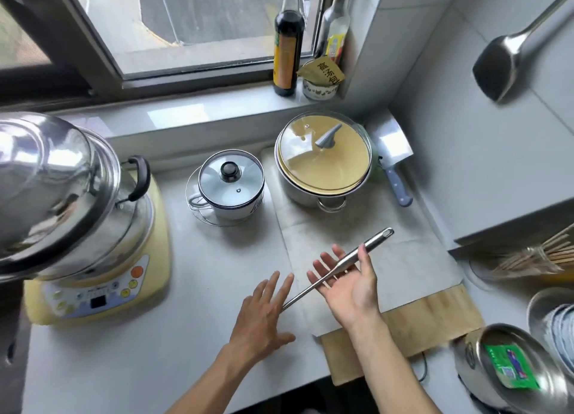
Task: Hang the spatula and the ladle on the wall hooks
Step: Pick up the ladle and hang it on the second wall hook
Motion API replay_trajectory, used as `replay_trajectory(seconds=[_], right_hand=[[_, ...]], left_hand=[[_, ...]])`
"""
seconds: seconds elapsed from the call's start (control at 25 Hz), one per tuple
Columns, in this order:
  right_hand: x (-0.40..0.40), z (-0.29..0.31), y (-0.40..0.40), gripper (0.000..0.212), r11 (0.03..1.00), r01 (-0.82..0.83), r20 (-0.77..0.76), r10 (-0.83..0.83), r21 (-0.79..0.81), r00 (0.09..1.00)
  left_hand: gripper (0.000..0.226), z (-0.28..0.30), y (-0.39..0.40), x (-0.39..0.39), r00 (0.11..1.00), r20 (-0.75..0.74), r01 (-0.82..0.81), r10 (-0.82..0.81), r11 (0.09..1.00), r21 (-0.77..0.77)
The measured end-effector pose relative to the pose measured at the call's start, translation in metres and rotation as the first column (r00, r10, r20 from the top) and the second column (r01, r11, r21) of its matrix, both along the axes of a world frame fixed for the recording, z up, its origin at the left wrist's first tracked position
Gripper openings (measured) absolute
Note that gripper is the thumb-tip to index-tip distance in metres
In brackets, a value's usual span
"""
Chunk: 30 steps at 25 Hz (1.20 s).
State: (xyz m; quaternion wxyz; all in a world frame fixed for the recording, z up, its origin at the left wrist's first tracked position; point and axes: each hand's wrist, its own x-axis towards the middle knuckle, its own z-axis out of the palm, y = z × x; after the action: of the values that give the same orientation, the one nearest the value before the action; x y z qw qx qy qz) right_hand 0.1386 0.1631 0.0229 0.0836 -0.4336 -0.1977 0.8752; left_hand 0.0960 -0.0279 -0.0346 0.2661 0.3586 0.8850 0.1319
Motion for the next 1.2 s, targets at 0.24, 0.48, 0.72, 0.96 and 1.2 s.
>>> replay_trajectory(seconds=[0.24,0.48,0.72,0.96,1.2], right_hand=[[-0.036,0.078,0.043,0.049,0.929,-0.105,-0.055,0.133,0.354,0.990],[-0.043,0.113,0.073,0.042,0.927,0.047,-0.065,-0.024,0.372,0.998],[-0.035,0.114,0.073,0.041,0.901,0.082,-0.243,0.027,0.426,0.970],[-0.036,0.117,0.080,0.041,0.854,-0.002,-0.256,0.159,0.521,0.953],[-0.047,0.146,0.090,0.039,0.891,0.061,-0.186,0.026,0.450,0.982]], left_hand=[[0.118,0.041,0.049,-0.016,0.995,-0.039,0.093,-0.090,0.992,0.089],[0.105,0.056,0.076,0.000,0.998,0.053,0.024,-0.031,0.992,0.120],[0.102,0.094,0.110,-0.031,0.992,0.110,0.034,-0.067,0.959,0.280],[0.094,0.118,0.120,-0.056,0.944,0.271,0.095,-0.187,0.943,0.320],[0.083,0.123,0.134,-0.054,0.999,-0.022,0.038,-0.033,0.951,0.307]])
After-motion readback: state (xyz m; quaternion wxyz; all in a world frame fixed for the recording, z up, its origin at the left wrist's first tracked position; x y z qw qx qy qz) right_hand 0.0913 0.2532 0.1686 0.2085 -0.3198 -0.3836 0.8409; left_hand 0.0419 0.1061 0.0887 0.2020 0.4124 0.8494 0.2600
